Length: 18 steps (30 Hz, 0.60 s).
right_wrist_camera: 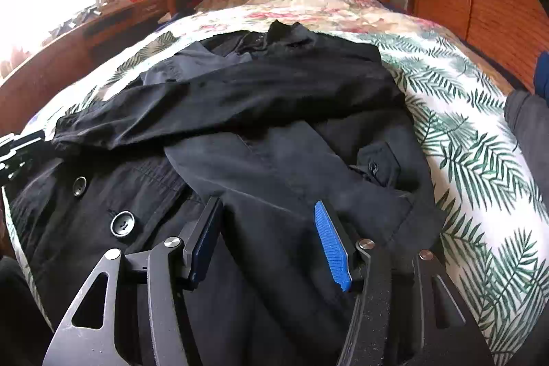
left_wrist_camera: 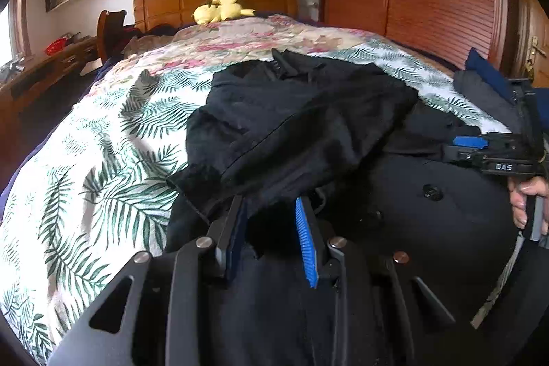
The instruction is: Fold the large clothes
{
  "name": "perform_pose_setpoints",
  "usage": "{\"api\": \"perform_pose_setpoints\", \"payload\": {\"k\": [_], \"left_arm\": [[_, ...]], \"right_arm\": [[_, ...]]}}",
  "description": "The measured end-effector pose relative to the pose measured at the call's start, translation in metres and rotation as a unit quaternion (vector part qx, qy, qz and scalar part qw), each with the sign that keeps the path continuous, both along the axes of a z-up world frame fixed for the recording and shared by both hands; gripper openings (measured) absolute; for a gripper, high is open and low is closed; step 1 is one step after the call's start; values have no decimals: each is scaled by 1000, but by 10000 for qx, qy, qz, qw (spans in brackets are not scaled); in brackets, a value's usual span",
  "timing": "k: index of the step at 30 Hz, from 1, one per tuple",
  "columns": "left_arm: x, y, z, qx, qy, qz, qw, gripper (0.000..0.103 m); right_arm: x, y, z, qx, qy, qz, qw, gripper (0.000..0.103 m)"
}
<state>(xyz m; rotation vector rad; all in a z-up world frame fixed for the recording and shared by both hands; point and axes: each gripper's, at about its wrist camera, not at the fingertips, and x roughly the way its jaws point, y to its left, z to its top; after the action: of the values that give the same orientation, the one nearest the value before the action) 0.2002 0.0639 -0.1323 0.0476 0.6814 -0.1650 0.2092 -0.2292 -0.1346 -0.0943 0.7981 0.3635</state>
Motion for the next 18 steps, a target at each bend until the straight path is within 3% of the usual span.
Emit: {"api": "perform_pose_setpoints", "payload": {"k": [9,16,17,18], "left_arm": [[-10,9,-15,-113,191,198,9996,28],[-9,3,-10,-56,20,162,9999,27],[-9,1,-8,-51,-9,99,9999,10],[-10,-2,-4,-3,-59,80,10000,4]], "right_arm": [[-3,-1,-4,-10,60,5,10000,57],[-4,0,-5,-59,42,-34,10000,57],[-4,1,-5,-69,34,-38,10000,57],[-4,1,-5,-80,24,-34,10000,57]]}}
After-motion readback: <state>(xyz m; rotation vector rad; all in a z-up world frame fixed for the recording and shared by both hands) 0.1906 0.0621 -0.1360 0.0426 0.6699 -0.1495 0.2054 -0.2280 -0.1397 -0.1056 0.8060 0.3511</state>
